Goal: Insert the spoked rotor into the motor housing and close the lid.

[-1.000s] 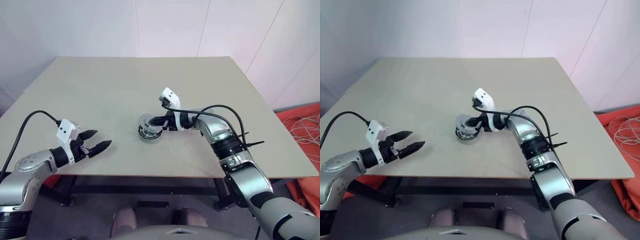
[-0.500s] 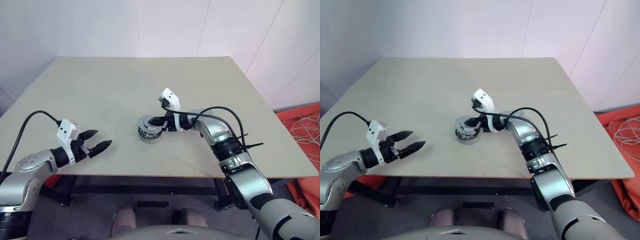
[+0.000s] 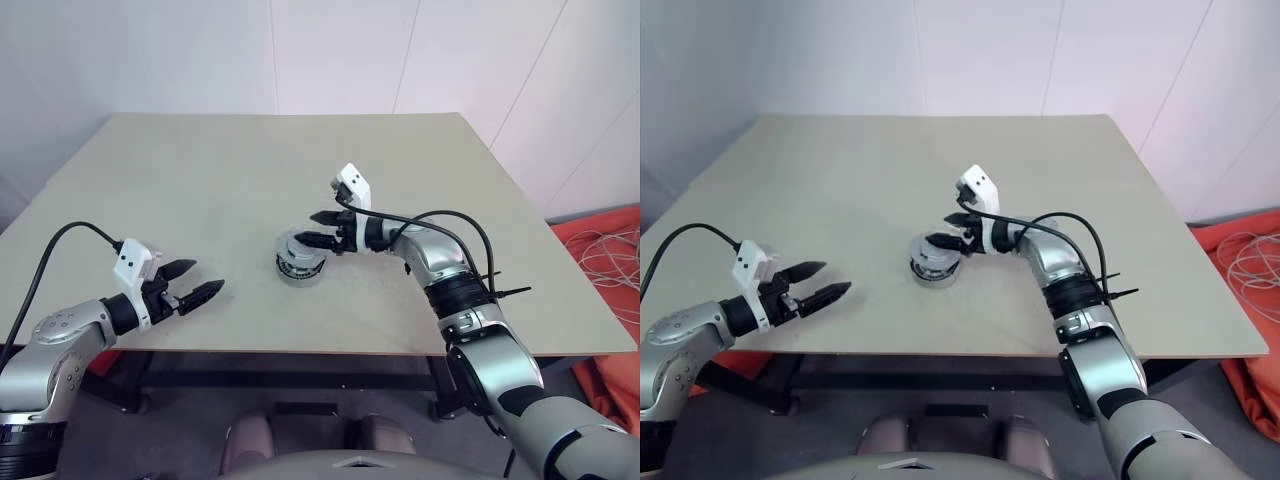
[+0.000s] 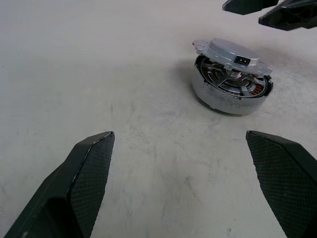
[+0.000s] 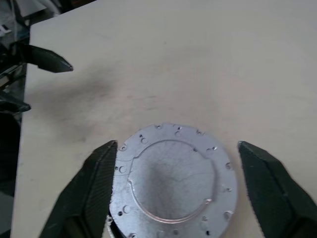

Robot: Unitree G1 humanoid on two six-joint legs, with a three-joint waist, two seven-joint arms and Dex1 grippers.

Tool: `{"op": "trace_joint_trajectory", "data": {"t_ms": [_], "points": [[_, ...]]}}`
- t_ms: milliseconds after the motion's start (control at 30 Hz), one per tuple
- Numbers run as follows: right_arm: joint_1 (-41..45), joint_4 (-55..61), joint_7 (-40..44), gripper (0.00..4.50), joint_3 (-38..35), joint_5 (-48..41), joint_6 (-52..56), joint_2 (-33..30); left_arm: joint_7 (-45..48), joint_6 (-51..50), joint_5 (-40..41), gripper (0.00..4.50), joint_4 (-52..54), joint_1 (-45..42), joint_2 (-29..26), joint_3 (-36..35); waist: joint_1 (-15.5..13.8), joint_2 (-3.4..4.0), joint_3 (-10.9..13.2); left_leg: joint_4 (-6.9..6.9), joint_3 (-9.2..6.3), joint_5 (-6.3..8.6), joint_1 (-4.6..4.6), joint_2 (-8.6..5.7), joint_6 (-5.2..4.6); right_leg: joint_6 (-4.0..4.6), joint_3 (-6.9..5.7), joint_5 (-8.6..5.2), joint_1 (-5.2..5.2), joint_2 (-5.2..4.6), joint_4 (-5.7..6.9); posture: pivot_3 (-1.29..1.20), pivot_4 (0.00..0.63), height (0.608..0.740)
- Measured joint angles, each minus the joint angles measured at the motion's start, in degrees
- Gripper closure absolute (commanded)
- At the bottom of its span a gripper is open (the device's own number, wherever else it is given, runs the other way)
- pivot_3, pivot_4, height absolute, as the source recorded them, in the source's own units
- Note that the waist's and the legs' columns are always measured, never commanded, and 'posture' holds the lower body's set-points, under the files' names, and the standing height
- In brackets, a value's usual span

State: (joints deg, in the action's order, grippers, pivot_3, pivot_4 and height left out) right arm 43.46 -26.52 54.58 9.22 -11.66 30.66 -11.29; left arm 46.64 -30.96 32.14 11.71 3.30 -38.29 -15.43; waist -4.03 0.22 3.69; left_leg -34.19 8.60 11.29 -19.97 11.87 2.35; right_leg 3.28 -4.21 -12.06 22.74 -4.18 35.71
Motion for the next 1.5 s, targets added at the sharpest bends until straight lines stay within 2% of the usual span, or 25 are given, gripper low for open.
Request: {"op": "trace_joint_trajectory", "data": {"t_ms": [167, 567, 600, 733, 1500], "points": [[-1.45, -2.29, -1.88, 0.03, 0.0, 0.13, 0.36, 2.42, 0.02, 0.65, -0.45, 0.0, -0.27, -0.04, 0.13, 0.01, 0.01, 0.0, 0.0, 0.0, 0.0, 0.0, 0.0, 0.0, 0.0, -0.02, 0.0, -0.01, 0.01, 0.0, 0.0, 0.0, 0.0, 0.74], [-1.88, -4.49, -3.54, 0.03, 2.8, 3.58, -4.99, 2.87, 0.13, 1.07, -0.82, 0.0, -0.4, -0.04, 0.12, 0.01, 0.03, 0.0, 0.0, 0.0, -0.01, 0.0, 0.02, 0.0, 0.0, -0.02, 0.0, -0.01, -0.01, 0.0, 0.01, 0.0, 0.0, 0.74], [-1.94, -4.49, -3.54, 0.41, 2.92, 3.76, -5.34, 2.87, 0.13, 1.08, -0.82, 0.0, -0.4, -0.04, 0.12, 0.01, 0.03, 0.0, 0.0, 0.0, -0.01, 0.0, 0.03, 0.0, 0.01, -0.02, 0.0, -0.01, -0.02, 0.0, 0.01, 0.0, 0.0, 0.74], [-2.11, -4.97, -3.58, 1.37, 3.24, 4.28, -6.93, 3.03, 0.14, 1.08, -0.87, 0.0, -0.4, -0.04, 0.11, 0.01, 0.05, 0.0, 0.0, 0.0, -0.01, 0.0, 0.03, 0.0, 0.01, -0.02, 0.0, -0.01, -0.02, 0.0, 0.01, 0.0, 0.0, 0.74], [-1.75, -2.93, 0.6, 1.37, 6.95, 6.39, -8.26, 0.06, 0.56, 1.08, -1.05, 0.0, -0.59, -0.86, 0.11, 0.84, -0.04, 0.0, 0.0, 0.02, -0.01, -0.01, 0.0, 0.0, 0.01, -0.02, 0.0, -0.01, -0.01, -0.01, 0.0, 0.0, 0.0, 0.74]]}}
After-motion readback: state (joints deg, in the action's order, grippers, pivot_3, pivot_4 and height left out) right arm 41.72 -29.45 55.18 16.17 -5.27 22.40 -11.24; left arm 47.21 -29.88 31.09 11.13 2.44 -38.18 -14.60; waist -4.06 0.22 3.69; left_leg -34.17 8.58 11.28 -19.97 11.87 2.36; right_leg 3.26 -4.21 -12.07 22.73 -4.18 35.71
